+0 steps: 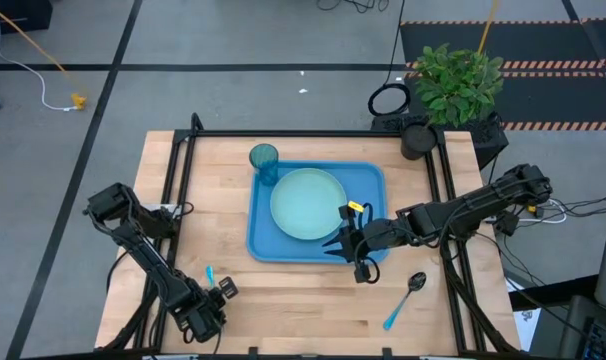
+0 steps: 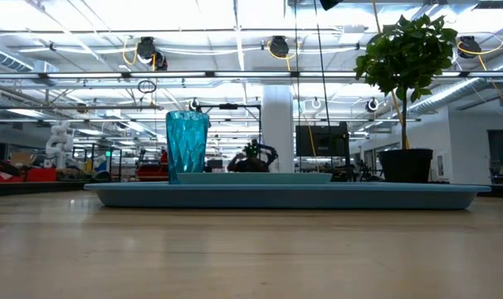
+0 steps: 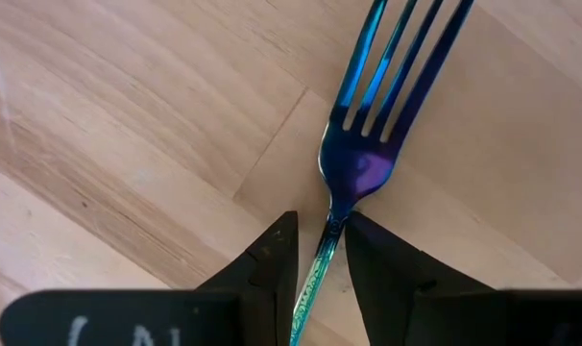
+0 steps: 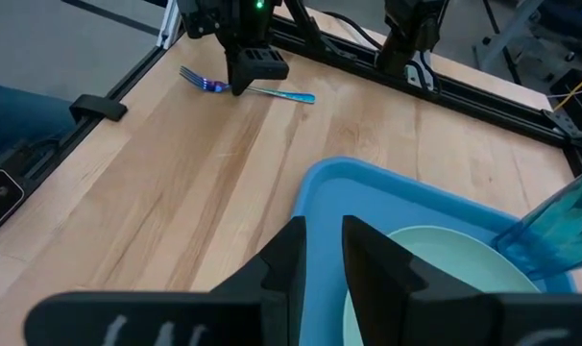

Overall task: Pick and place plate/cup/fork/spoon on tray
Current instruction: Put the blue fork on the blue serving tray

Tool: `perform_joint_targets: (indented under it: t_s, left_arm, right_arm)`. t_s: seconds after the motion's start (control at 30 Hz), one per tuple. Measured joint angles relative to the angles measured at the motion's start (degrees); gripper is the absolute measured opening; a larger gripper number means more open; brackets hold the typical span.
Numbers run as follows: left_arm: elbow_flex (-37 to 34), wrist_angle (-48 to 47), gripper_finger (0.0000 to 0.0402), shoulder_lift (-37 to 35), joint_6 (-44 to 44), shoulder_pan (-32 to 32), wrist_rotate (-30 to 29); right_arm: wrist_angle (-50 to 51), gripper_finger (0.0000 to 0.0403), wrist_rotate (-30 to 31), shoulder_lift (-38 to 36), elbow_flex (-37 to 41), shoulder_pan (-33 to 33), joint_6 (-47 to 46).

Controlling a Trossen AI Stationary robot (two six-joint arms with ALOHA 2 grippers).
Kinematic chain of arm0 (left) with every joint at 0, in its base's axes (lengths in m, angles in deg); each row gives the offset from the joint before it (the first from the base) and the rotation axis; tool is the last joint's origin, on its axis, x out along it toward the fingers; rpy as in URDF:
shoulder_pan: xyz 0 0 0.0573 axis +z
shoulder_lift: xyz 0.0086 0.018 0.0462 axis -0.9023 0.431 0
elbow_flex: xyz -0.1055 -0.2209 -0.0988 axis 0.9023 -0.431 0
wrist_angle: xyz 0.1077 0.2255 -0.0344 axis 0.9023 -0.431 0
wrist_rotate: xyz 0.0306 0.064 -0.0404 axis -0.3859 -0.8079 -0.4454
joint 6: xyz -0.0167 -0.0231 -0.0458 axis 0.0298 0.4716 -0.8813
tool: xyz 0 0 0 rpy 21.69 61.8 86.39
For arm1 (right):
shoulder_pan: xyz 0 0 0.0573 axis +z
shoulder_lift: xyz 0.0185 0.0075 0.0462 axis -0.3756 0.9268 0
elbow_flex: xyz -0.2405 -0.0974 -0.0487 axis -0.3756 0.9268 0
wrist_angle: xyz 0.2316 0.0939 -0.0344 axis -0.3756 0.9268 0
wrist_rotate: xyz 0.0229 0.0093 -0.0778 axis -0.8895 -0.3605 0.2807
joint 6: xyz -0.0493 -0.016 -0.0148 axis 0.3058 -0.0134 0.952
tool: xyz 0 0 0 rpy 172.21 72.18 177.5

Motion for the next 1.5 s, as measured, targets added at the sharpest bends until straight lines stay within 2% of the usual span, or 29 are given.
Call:
perform_joint_targets:
  t_s: [0.13,0.33,0.4,0.6,0.83,1.0,1.17,1.33,1.5]
  left_arm:
    - [0.0,0.0,0.0088,0.0,0.1,0.0,0.0]
    - [0.0,0.1,0.0022,0.0,-0.2,0.1,1.6]
    - [0.0,0.2,0.0012,0.0,-0.4,0.2,1.6]
    - [0.7,0.1,0.0031,0.3,-3.0,0.2,0.2]
    - [4.6,-1.2,0.0010,0.4,-6.9,1.3,-3.9]
    - [9.5,-4.8,0.0023,0.3,-7.5,2.9,-7.8]
    - [16.4,-10.9,0.0010,0.2,-5.3,5.4,-10.3]
    - [22.1,-14.4,0.0016,0.2,-2.7,8.1,-20.4]
    - [26.5,-15.4,0.0012,0.0,2.5,11.6,-30.5]
  right_arm:
    - [0.0,0.0064,0.0,0.0,0.0,0.0,0.0]
    - [0.0,0.0064,0.0,0.0,0.0,0.0,0.0]
    - [0.0,0.0064,0.0,0.0,0.0,0.0,0.0]
    - [0.0,0.0064,0.0,0.0,0.0,0.0,0.0]
    - [0.0,0.0064,0.0,0.0,0.0,0.0,-0.1]
    - [0.1,0.0064,0.0,0.0,0.0,0.0,-1.5]
    - [-1.2,0.0064,0.0,0.0,2.5,0.0,-1.2]
    - [-12.0,0.0064,0.2,0.0,9.2,-1.2,0.6]
    - [-34.2,0.0064,0.6,0.0,18.1,-3.4,3.1]
